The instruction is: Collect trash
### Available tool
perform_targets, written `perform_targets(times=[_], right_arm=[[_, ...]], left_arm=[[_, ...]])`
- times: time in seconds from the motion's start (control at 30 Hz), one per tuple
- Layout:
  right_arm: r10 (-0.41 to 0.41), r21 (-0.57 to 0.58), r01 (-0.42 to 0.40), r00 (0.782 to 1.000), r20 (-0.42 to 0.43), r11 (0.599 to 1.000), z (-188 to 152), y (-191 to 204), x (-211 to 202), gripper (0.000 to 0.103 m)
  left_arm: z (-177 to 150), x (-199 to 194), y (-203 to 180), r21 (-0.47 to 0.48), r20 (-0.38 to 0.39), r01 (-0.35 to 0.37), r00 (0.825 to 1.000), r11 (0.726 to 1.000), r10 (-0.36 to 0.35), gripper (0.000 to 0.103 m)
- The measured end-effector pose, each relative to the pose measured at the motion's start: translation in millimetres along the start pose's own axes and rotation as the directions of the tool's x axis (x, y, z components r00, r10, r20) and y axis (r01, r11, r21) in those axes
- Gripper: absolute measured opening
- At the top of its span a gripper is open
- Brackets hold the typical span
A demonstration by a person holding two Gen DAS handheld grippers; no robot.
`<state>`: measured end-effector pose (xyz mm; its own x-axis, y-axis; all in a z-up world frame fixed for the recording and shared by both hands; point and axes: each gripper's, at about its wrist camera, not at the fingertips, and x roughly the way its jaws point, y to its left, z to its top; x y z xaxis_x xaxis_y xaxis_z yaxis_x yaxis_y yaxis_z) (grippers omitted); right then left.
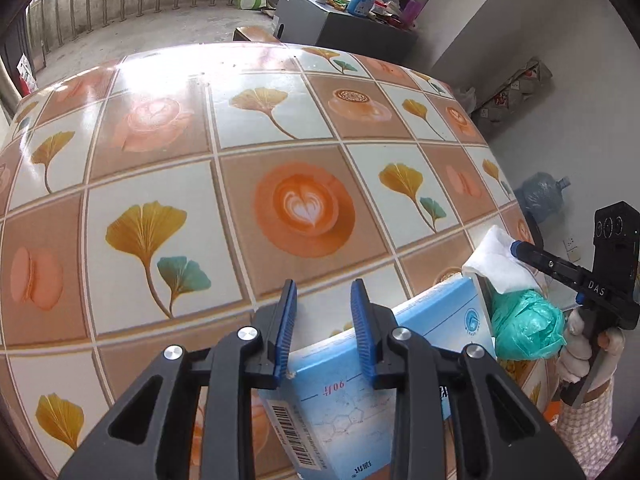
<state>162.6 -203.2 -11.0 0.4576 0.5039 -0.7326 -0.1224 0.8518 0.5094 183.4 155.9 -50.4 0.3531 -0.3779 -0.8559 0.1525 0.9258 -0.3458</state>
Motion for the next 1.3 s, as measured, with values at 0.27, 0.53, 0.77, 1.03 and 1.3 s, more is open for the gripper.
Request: perform_targets(times=[0.27, 0.53, 0.77, 1.03, 1.3], right_arm=[[0.102, -0.032, -0.098, 0.984, 0.148, 0.995, -31.6, 20.5, -89.2, 0.052], [0.165, -0.069, -0.173, 0.980, -0.109, 0.982, -100.0, 74.6, -35.2, 0.057], [0.151, -0.109, -0.169, 0.975, -0.162, 0.979, -92.5, 109.9, -7.1, 0.065], [0.011, -0.203, -0.046, 0.985, -0.172, 0.978, -104.9, 140.9, 18.2, 0.080], [-0.207, -0.411, 0.125, 0.965, -0.163, 0.903, -131.7, 168.3, 55.9, 0.081]], left_arm=[[-30.2, -12.5, 3.6, -0.022, -0.054, 0.103, 0.993, 0.994, -0.104, 0.027], [-83.0, -31.4, -16.8, 0.091, -0.127, 0.174, 0.979, 0.981, -0.162, 0.027], [-123.9, -35.1, -47.0, 0.160, -0.162, 0.304, 0.947, 0.939, -0.279, 0.027], [-129.5, -57.5, -17.2, 0.099, -0.071, 0.290, 0.956, 0.952, -0.283, 0.027], [-104.0, -80.3, 35.3, -0.035, 0.103, 0.182, 0.979, 0.983, -0.178, 0.030]])
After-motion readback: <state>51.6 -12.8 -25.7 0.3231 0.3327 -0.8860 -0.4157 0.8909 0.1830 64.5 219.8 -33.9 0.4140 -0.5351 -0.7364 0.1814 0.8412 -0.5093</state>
